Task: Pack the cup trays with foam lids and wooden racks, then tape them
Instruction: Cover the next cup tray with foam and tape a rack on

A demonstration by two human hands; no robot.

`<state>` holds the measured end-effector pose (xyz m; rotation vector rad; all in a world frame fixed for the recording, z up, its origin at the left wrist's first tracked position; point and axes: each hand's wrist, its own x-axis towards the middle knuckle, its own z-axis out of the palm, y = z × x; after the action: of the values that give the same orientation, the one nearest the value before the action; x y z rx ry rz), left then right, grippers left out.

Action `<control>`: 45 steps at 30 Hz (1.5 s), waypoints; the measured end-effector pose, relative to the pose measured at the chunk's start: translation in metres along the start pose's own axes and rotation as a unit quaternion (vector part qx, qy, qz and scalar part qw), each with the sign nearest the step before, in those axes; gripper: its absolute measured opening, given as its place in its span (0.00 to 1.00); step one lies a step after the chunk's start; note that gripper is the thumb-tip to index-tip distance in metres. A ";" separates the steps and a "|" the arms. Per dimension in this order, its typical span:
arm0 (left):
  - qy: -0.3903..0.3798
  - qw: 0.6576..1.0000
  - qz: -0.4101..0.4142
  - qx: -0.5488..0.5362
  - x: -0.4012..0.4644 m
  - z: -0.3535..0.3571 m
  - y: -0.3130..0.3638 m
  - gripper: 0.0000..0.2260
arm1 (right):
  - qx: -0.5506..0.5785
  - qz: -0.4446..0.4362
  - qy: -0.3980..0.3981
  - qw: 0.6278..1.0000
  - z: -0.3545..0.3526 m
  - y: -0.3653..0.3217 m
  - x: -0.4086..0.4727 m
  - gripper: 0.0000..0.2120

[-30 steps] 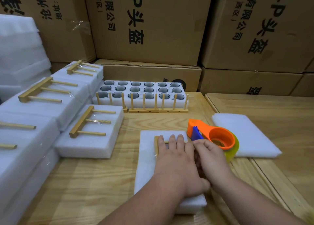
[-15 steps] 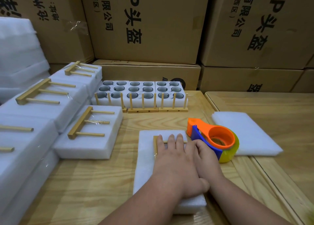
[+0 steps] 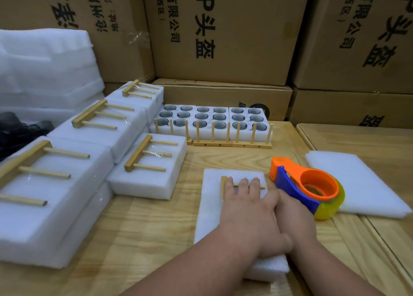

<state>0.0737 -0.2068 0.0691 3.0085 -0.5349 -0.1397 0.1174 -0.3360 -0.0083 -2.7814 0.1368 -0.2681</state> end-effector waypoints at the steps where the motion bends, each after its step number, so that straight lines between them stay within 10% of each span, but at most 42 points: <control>1: -0.005 1.000 0.004 0.003 -0.003 -0.001 -0.003 0.34 | -0.006 -0.005 0.000 1.000 -0.001 -0.001 -0.001 0.08; 29: 0.021 0.999 0.031 0.025 -0.126 -0.002 -0.079 0.07 | -0.006 -0.003 0.051 0.999 0.001 -0.011 -0.007 0.12; 45: 0.109 0.990 -0.048 0.081 -0.172 0.004 -0.109 0.11 | -0.004 0.005 0.054 0.999 0.004 -0.009 -0.004 0.13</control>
<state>-0.0500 -0.0453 0.0674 3.1514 -0.3966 0.2369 0.1148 -0.3256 -0.0092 -2.7729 0.1776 -0.4177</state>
